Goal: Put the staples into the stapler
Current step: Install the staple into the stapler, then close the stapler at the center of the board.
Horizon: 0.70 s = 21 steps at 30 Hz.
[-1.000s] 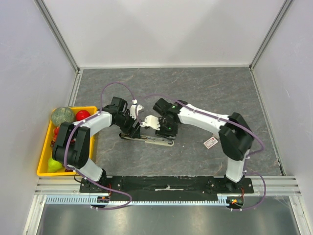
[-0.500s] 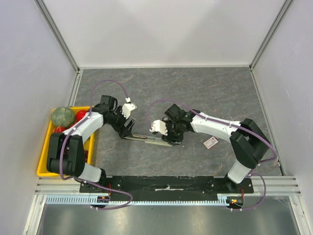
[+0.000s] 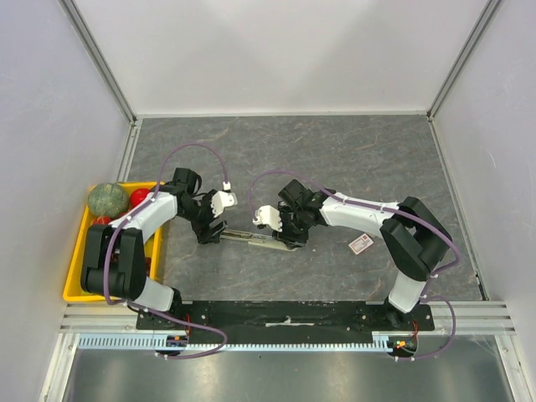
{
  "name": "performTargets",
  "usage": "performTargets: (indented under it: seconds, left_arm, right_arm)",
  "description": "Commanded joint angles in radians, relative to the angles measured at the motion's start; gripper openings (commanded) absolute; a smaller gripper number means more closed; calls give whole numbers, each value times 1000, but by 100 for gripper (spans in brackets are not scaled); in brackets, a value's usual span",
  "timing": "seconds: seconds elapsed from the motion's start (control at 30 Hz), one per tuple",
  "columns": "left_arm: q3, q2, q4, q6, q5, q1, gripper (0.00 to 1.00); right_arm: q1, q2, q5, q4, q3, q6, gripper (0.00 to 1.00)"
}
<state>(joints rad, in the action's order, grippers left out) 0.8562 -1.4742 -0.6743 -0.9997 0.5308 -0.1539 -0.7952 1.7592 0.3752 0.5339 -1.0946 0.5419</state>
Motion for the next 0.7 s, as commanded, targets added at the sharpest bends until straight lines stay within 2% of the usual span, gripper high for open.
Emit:
performTargets:
  seconds: [0.0, 0.03, 0.23, 0.4, 0.5, 0.63, 0.67]
  left_arm:
    - [-16, -31, -34, -115, 35, -1, 90]
    - [-17, -44, -37, -120, 32, -1, 89]
    - [-28, -74, -30, -148, -8, -1, 81]
    - [-31, -95, -18, -151, -22, -1, 64]
    - [-37, -94, -18, -155, -20, -1, 48]
    - [-36, -69, -28, -158, -9, -1, 6]
    - [-29, -61, -36, -162, -5, -1, 2]
  right_arm:
    - [-1, 12, 30, -12, -19, -13, 34]
    - [-1, 16, 28, -12, -19, -14, 30]
    - [-1, 22, 22, -11, -17, -11, 21]
    - [1, 26, 13, -11, -11, -5, 16]
    - [1, 28, 2, -14, -11, -10, 13]
    - [1, 34, -28, -25, -13, -22, 8]
    - [1, 40, -41, -26, -13, -26, 7]
